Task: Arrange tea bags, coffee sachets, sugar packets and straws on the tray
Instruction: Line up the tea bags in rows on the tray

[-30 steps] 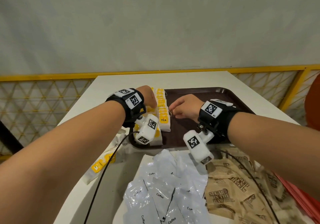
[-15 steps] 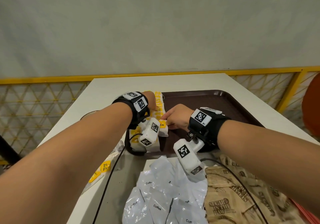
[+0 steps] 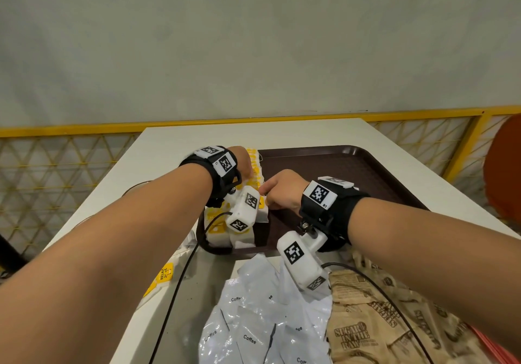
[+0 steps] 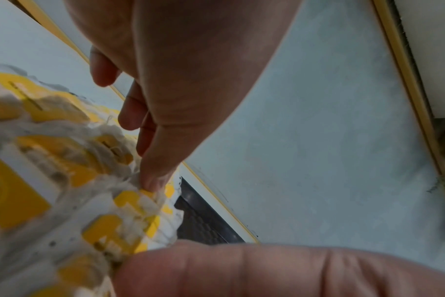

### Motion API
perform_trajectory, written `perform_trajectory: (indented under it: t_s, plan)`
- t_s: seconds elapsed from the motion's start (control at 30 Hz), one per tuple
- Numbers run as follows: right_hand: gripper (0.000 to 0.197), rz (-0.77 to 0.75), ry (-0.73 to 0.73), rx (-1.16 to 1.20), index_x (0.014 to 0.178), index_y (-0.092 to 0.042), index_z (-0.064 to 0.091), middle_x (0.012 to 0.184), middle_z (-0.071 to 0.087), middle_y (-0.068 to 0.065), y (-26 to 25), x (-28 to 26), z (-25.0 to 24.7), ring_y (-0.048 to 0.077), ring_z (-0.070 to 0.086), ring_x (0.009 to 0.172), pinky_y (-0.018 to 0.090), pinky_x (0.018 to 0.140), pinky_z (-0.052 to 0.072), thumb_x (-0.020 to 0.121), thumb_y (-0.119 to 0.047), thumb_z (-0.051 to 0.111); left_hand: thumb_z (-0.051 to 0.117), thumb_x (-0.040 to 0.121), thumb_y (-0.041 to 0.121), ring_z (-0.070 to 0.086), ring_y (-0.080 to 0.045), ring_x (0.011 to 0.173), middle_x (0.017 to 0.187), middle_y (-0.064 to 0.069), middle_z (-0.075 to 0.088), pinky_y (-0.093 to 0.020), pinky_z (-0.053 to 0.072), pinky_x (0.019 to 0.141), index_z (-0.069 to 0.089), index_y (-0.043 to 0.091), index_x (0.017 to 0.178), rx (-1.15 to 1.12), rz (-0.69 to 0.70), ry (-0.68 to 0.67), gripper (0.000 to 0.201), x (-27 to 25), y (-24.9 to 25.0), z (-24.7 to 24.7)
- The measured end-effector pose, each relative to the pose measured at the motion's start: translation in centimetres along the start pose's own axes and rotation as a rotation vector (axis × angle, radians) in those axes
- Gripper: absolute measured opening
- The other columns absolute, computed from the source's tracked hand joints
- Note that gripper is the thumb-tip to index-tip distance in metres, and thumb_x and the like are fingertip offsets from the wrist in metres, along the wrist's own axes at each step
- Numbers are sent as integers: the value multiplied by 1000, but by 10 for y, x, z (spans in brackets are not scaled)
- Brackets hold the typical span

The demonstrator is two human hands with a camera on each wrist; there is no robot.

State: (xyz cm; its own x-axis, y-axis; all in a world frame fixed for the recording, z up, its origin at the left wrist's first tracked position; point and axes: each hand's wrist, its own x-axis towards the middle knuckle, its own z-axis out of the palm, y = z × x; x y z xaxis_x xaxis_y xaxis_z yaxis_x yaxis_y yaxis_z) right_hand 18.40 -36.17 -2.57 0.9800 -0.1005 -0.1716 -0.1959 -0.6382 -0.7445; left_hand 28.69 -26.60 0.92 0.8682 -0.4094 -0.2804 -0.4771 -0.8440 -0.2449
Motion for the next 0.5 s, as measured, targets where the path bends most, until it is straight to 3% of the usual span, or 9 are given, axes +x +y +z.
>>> perform_trajectory:
  t_s: [0.1,0.2,0.27,0.33,0.4,0.5]
  plan:
    - [34,-24,2,5,109,0,71,83,66,0,-1,-2,0,19,58,88,42,96,50,81,12,55,50,95,40,59,-23,98,99,-4,60,-30,48,91,65,9,113,2,4,-14,39,18,-8,7]
    - [34,-14,10,48,107,-3,72,101,71,12,-1,-3,0,24,64,92,42,94,52,79,11,58,54,83,55,61,-21,80,79,4,58,-36,55,82,68,15,93,-6,-47,-41,44,90,-17,29]
    - [34,-10,15,58,106,-6,73,105,70,13,1,-4,0,25,66,94,39,91,54,78,10,59,52,87,50,60,-22,82,82,0,58,-33,52,80,66,12,94,-47,-48,-42,41,64,-13,21]
    - [35,-15,14,80,109,-7,72,102,69,8,3,-6,0,18,64,86,34,88,56,79,8,61,49,94,35,58,-26,90,93,-10,58,-33,48,86,66,6,102,-80,-25,15,34,13,-4,8]
    - [35,-13,6,124,112,-5,70,93,66,6,5,-9,-1,14,60,75,28,80,56,81,9,61,50,95,30,59,-27,99,105,-14,62,-32,47,89,65,2,111,-134,-18,42,35,-3,0,3]
    - [35,-9,2,203,114,-1,66,104,67,20,6,-13,-2,18,59,75,24,67,53,81,10,62,59,92,28,60,-24,109,116,-10,65,-32,48,95,66,4,115,-317,-30,89,34,-8,-10,5]
